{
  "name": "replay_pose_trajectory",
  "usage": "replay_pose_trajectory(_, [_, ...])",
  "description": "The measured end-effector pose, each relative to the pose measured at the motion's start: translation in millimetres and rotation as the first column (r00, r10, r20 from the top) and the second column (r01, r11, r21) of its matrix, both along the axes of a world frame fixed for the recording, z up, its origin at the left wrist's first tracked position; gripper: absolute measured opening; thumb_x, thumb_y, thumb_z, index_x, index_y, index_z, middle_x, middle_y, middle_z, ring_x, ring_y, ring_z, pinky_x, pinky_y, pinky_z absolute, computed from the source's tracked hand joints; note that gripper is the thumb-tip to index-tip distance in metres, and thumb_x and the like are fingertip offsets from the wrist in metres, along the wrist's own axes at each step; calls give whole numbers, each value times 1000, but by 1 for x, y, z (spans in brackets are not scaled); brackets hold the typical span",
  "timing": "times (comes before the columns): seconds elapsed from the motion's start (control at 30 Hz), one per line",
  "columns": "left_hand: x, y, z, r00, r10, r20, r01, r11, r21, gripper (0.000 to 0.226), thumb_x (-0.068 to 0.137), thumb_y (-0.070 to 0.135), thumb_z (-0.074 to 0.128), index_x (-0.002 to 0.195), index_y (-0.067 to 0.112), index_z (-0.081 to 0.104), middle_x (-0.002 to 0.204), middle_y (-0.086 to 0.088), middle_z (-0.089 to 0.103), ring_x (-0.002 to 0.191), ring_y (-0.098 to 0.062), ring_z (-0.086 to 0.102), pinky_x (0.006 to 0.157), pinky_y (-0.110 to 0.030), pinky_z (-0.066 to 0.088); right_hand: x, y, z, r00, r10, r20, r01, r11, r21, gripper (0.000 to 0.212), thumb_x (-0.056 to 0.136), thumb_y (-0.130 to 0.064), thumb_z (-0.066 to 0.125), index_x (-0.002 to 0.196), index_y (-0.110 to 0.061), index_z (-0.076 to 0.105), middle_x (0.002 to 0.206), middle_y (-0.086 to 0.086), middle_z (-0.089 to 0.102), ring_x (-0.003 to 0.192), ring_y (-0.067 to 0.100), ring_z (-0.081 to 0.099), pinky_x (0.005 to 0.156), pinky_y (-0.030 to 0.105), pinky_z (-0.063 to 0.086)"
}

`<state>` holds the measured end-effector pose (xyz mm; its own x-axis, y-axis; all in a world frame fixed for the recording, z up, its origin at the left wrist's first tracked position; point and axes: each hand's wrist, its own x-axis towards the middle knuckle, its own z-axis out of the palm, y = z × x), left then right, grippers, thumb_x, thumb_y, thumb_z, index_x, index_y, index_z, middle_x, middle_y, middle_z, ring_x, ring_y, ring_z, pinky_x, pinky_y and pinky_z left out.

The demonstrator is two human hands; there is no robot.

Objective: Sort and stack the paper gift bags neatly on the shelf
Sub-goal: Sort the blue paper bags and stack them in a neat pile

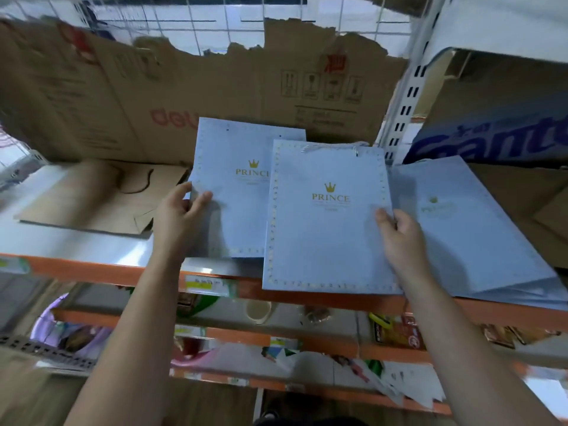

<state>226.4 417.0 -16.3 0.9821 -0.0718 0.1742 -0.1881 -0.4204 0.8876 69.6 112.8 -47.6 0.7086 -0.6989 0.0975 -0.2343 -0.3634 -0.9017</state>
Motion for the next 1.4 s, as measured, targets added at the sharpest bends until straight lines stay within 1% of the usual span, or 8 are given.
replay_pose_trajectory(0.13, [24,26,2,999,38,18,-40,996,83,21,84,32,71,103,24,65,83,4,65,72,-15,63,62,-29,50,16,40,-3,1000,12,-2,-12,999,35,41,98,-43,50,91,-3,57,87,17,65,78,31,61,63,37,45])
replay_pose_trajectory(0.4, [62,43,-8,995,91,33,-97,920,381,59,69,56,77,107,13,65,97,-4,66,82,-18,54,65,-27,36,20,74,-12,1000,-28,15,25,990,135,44,97,-44,51,93,-1,57,96,25,63,86,42,61,64,40,47])
replay_pose_trajectory(0.47, [66,38,-13,995,96,35,-102,919,380,60,68,58,77,106,13,65,99,-5,66,82,-17,52,67,-27,36,19,76,-12,999,-51,15,48,988,144,39,96,-42,54,89,-4,61,90,18,67,82,37,64,66,46,52])
replay_pose_trajectory(0.6, [69,30,-19,995,93,38,-101,929,357,61,67,61,76,103,13,64,98,-5,65,82,-17,52,66,-28,36,17,77,-10,996,-79,48,70,983,169,30,96,-37,56,84,-11,64,84,6,70,75,23,67,62,36,50])
replay_pose_trajectory(0.8, [81,30,-28,1000,28,-6,-24,929,368,66,61,76,69,94,20,59,88,0,63,80,-21,59,61,-33,48,25,80,-9,987,-104,120,65,954,293,24,89,-24,57,83,-2,60,77,7,66,73,28,62,61,32,44])
replay_pose_trajectory(1.07, [70,60,-34,976,22,216,-85,954,287,25,96,31,52,101,10,64,89,-5,65,80,-23,58,65,-31,38,76,101,30,961,-20,275,-79,935,345,22,86,-11,54,88,-19,75,93,3,75,89,24,71,79,46,58])
replay_pose_trajectory(1.27, [51,84,-66,964,7,267,-115,913,392,29,100,24,38,108,8,61,102,-14,64,93,-31,55,76,-43,46,121,119,32,976,74,206,-109,981,163,17,88,-14,64,92,-29,68,90,-6,74,86,14,71,82,44,58])
replay_pose_trajectory(1.4, [39,84,-70,950,33,311,-146,926,349,33,96,23,35,109,8,62,104,-11,64,94,-27,55,80,-42,43,131,119,20,993,32,118,-42,996,81,21,82,-24,73,102,-19,70,77,0,71,76,18,69,75,45,59])
